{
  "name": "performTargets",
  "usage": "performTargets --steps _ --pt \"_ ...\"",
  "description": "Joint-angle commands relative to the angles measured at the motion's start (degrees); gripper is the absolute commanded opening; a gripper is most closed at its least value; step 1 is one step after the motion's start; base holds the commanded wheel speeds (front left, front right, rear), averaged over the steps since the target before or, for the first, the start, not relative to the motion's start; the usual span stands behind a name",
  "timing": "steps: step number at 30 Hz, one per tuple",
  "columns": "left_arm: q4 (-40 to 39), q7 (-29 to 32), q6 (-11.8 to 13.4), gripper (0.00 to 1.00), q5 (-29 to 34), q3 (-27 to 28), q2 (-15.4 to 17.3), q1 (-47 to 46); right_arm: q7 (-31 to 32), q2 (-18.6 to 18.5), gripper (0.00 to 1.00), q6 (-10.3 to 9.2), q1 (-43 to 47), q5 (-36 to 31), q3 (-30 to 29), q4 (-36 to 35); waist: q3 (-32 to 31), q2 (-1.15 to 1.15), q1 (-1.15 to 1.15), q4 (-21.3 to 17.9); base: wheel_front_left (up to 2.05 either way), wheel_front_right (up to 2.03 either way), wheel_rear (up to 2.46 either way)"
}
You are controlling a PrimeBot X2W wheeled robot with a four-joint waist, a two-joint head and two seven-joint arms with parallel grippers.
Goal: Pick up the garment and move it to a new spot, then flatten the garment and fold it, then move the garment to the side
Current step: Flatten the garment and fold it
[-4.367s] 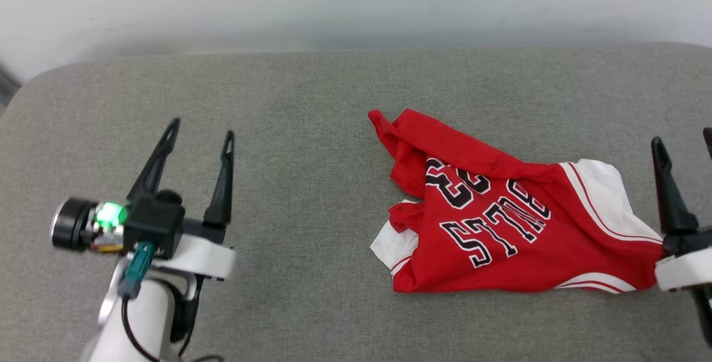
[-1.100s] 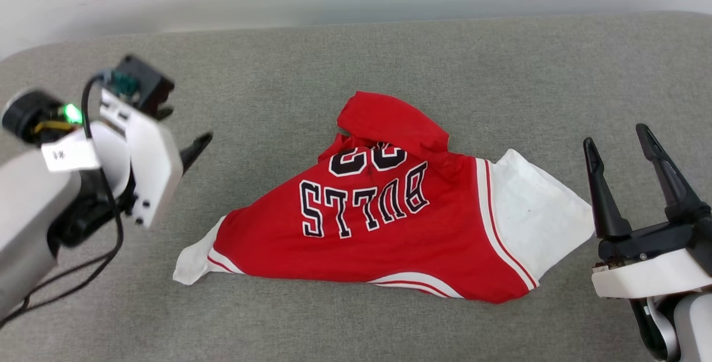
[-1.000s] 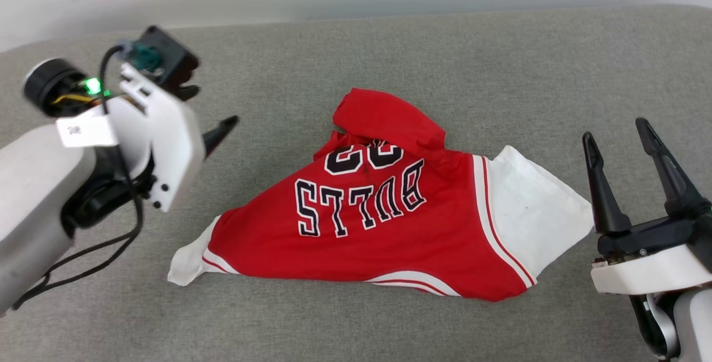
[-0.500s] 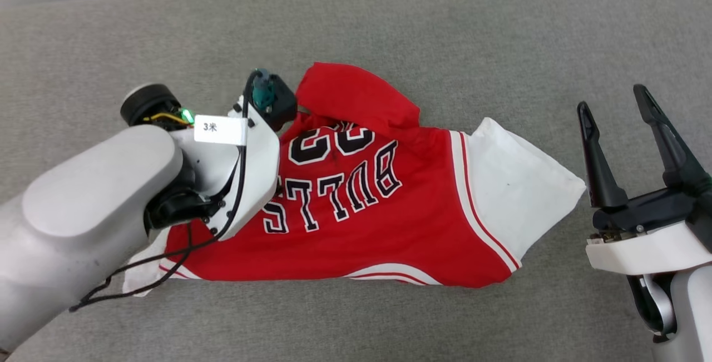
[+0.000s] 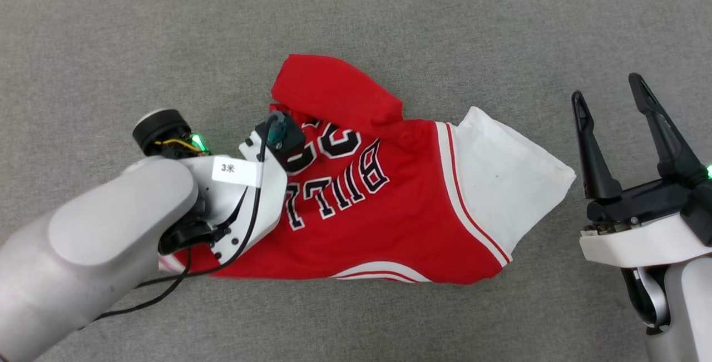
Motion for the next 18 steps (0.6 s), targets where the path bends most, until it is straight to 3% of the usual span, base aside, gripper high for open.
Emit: performTargets --steps 1,10,18 --pt "-0.71 -2.47 0.08 0.00 -0.50 -0.09 -0.18 -2.04 -0.11 0.27 1.00 -0.06 0.70 -0.13 -0.38 -0.12 -0.72 0.00 0.00 0.39 0.00 0.00 0.00" --pt "-1.13 -8.13 0.07 0.00 -0.58 0.13 2.09 -12.20 -0.11 0.37 1.00 -0.06 0.90 0.07 -0.38 -1.17 -0.27 0.00 0.00 -0.10 0.00 0.00 0.00" --pt "9.49 -12.67 0.07 0.00 1.49 -0.02 -2.43 -14.62 -0.11 1.55 1.00 -0.06 -1.89 0.15 0.88 -1.32 4.42 0.00 0.00 -3.13 0.00 0.00 0.00"
